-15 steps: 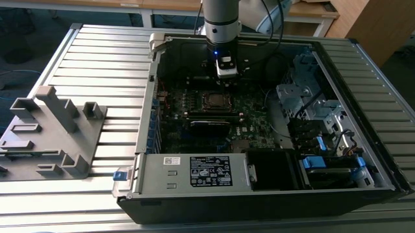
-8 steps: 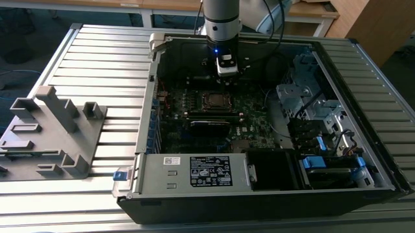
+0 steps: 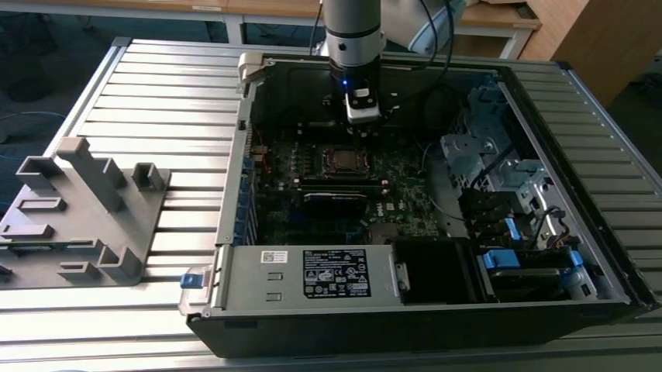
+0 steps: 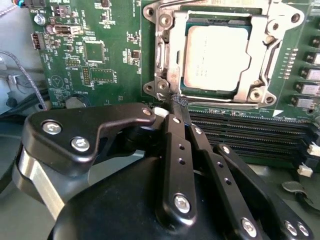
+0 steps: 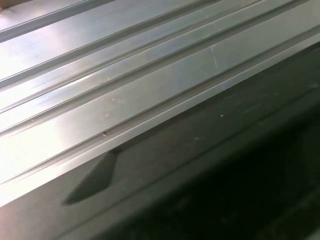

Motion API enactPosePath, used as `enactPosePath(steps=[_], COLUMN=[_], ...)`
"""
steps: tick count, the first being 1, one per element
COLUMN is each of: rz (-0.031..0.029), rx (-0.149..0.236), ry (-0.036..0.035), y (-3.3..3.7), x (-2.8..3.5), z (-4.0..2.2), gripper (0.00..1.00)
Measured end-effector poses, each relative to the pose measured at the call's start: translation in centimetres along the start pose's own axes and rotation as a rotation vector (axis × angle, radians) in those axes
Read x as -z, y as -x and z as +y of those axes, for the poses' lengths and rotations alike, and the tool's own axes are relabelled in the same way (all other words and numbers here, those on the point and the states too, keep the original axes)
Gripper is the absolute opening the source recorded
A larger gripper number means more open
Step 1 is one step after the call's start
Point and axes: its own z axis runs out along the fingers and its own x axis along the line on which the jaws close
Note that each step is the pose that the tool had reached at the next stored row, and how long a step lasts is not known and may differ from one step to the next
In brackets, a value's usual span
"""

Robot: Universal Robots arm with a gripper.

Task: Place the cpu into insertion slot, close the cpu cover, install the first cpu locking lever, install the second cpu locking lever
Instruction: 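Install the first cpu locking lever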

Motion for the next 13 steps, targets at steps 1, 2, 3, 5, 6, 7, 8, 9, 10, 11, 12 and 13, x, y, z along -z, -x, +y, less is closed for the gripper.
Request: enactPosePath(steps=[1,2,3,5,6,7,8,9,10,11,12,13], rz=[-0.001,-0.0011,-0.0012,-0.0013,-0.0014,-0.0015,-0.0015,-0.001,-0.0004,0.0,0.0005,0.0008], rx=[0.0,0.0,0.0,0.0,0.0,0.0,0.0,0.0,0.0,-0.001,-0.001,-0.001], ry=[0.0006,0.0007,0.0009,0.0008,0.0008,0.001,0.0015,0.0025,0.0041,0.0053,0.0065,0.0076], y=[-0.01,-0.02,-0.04,-0.09,-0.11,-0.13,-0.14,-0.15,-0.16,-0.17,-0.18,-0.19], x=[-0.01,-0.01,-0.03,-0.06,-0.1,-0.13,-0.14,-0.15,-0.17,-0.19,-0.22,-0.25], z=[-0.01,-0.01,-0.02,-0.05,-0.06,-0.07,-0.08,-0.08,-0.08,-0.09,-0.09,-0.1], gripper=[0.11,0.11,0.11,0.11,0.11,0.11,0.11,0.11,0.11,0.11,0.11,0.11])
